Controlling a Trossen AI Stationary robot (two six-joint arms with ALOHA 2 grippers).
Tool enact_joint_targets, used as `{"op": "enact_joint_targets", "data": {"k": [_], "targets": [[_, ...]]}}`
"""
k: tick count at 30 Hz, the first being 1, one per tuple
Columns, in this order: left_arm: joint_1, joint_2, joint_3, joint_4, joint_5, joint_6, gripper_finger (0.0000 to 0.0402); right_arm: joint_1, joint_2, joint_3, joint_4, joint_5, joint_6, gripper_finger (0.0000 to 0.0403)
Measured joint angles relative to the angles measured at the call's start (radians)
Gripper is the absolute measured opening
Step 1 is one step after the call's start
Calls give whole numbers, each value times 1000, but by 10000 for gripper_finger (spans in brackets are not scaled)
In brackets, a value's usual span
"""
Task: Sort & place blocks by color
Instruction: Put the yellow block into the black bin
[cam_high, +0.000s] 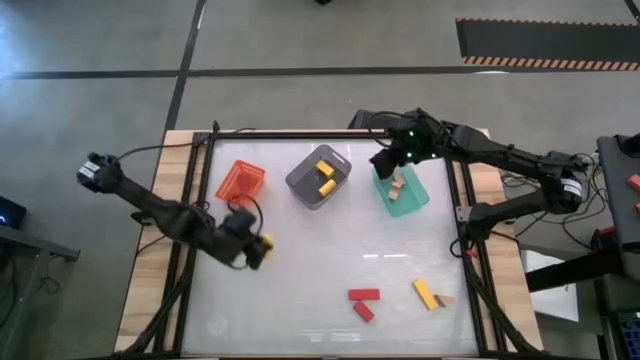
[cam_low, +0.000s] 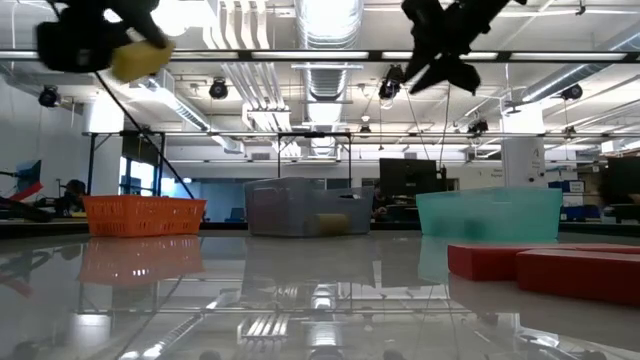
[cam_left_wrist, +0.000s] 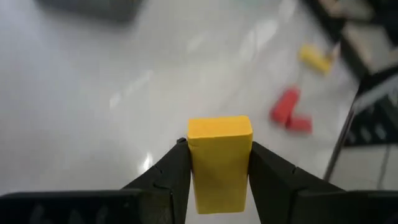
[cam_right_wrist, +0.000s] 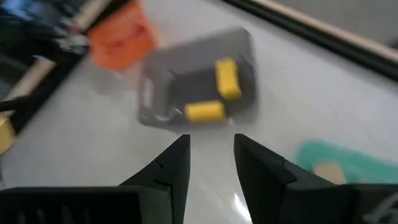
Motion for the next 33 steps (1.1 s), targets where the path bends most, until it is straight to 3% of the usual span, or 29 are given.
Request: {"op": "enact_joint_targets", "data": {"k": [3, 9, 18, 24, 33], "targets": [[52, -56, 0, 55, -60, 128, 114, 41, 0, 0, 108, -38, -51, 114], [147, -108, -4, 308, -88, 444, 114, 109, 3, 0, 354, -220, -114, 114], [248, -89, -5, 752, -88, 872, 114, 189, 7, 0, 576, -236, -174, 159], [289, -63, -5, 920, -81, 1009, 114, 240, 7, 0, 651, -236, -228, 188], [305, 3, -6, 1062, -27, 1105, 114, 249, 8, 0, 673, -238, -217, 192]]}}
